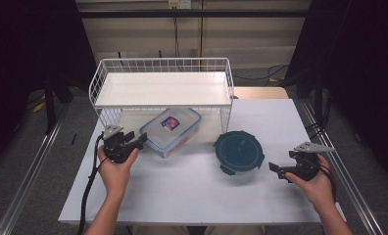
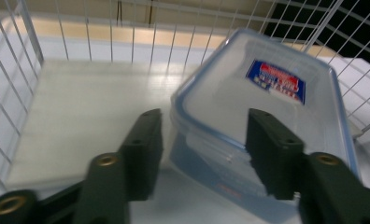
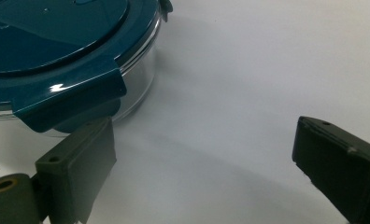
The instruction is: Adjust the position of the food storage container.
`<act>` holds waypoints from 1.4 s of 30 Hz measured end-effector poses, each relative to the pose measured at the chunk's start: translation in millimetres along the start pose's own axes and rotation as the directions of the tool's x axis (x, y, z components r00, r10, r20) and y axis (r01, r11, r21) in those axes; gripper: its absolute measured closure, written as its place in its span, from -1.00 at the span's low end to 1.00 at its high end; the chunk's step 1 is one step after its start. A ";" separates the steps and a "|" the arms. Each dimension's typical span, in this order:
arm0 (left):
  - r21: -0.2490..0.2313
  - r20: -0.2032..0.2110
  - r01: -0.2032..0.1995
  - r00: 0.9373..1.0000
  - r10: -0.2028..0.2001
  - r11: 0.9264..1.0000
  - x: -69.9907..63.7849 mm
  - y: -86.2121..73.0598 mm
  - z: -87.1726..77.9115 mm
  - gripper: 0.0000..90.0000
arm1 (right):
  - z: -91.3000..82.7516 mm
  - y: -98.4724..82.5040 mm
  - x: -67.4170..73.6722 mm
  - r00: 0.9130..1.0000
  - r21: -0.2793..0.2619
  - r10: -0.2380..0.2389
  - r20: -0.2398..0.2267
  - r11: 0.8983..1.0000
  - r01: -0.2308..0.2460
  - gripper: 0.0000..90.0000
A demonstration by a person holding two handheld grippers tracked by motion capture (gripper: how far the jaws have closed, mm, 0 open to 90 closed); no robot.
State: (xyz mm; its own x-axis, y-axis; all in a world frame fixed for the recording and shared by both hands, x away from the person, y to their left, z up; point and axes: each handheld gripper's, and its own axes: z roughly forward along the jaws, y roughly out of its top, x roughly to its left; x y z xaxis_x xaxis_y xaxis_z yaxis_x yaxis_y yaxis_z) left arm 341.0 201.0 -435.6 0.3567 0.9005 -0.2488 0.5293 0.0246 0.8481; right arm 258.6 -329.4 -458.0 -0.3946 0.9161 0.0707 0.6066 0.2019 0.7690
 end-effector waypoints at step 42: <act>0.022 0.180 0.504 0.847 -0.500 0.863 -15.2 -30.9 8.0 0.11 | -1.3 1.6 0.7 1.000 -0.012 -0.006 0.002 1.000 0.006 -0.87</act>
State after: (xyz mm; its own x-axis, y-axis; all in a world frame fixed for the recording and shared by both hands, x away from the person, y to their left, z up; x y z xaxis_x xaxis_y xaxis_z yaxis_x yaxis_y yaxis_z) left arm 325.4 183.0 -461.8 0.1766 0.6723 -0.7189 0.6534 0.4661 0.5965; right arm 258.4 -328.9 -455.9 -0.3970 0.9156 0.0643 0.5957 0.2037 0.7770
